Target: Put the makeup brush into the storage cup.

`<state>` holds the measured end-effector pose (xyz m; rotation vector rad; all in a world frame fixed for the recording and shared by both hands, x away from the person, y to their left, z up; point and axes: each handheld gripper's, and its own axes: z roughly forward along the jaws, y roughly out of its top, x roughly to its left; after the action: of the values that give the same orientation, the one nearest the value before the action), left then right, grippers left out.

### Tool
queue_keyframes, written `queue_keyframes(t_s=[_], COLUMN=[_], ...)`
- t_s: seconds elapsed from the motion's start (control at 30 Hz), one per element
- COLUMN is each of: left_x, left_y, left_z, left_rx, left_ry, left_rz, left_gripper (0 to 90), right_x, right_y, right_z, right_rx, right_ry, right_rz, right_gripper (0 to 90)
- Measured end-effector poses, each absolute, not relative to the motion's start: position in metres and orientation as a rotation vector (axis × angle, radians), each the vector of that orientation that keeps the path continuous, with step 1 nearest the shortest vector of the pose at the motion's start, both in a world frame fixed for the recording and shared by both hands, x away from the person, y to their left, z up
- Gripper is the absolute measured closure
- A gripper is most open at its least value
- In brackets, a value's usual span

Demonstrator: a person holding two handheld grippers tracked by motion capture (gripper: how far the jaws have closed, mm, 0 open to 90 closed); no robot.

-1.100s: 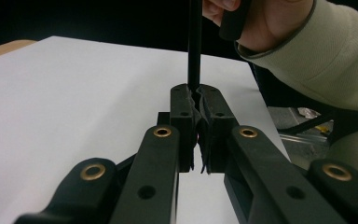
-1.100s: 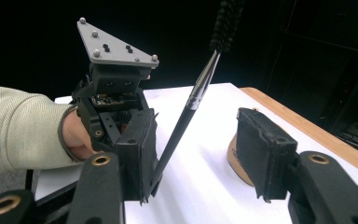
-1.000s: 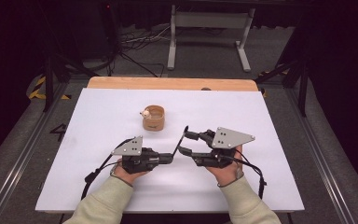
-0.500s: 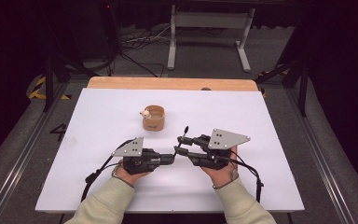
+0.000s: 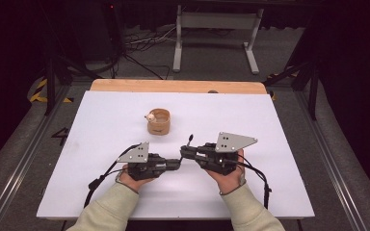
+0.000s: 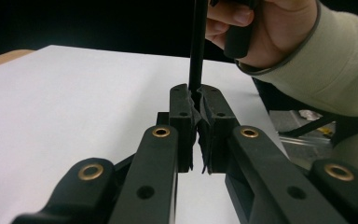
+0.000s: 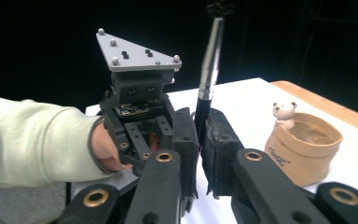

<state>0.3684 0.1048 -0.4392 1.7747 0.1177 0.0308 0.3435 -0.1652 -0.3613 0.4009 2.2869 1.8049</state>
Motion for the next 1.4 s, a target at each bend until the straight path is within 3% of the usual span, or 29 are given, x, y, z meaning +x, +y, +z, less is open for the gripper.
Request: queue_keyframes(t_s=[0.1,0.17,0.27,0.5,0.87,1.2,1.4], left_x=[0.367,0.366,0.366,0.363,0.359,0.358,0.357], left_y=[0.106,0.108,0.109,0.107,0.097,0.095,0.096], left_z=[-0.437,-0.435,-0.431,-0.427,-0.421,-0.421,-0.421], left_rx=[1.786,1.793,1.792,1.825,1.893,1.914,1.919], left_ry=[0.116,0.109,0.119,0.129,0.128,0.126,0.123], left_rz=[0.055,0.091,0.118,0.102,0.041,0.021,0.029], left_gripper=[81.7,70.4,62.4,59.9,63.0,83.8,84.6], right_x=[0.344,0.344,0.345,0.345,0.344,0.344,0.344], right_y=[-0.165,-0.164,-0.161,-0.153,-0.143,-0.141,-0.141], right_z=[-0.361,-0.362,-0.364,-0.37,-0.379,-0.382,-0.382], right_rx=[0.401,0.399,0.4,0.388,0.367,0.374,0.372], right_ry=[2.304,2.323,2.367,2.422,2.491,2.487,2.489], right_rz=[1.811,1.8,1.784,1.75,1.707,1.704,1.705], right_gripper=[85.2,85.2,85.2,85.3,85.2,85.2,84.9])
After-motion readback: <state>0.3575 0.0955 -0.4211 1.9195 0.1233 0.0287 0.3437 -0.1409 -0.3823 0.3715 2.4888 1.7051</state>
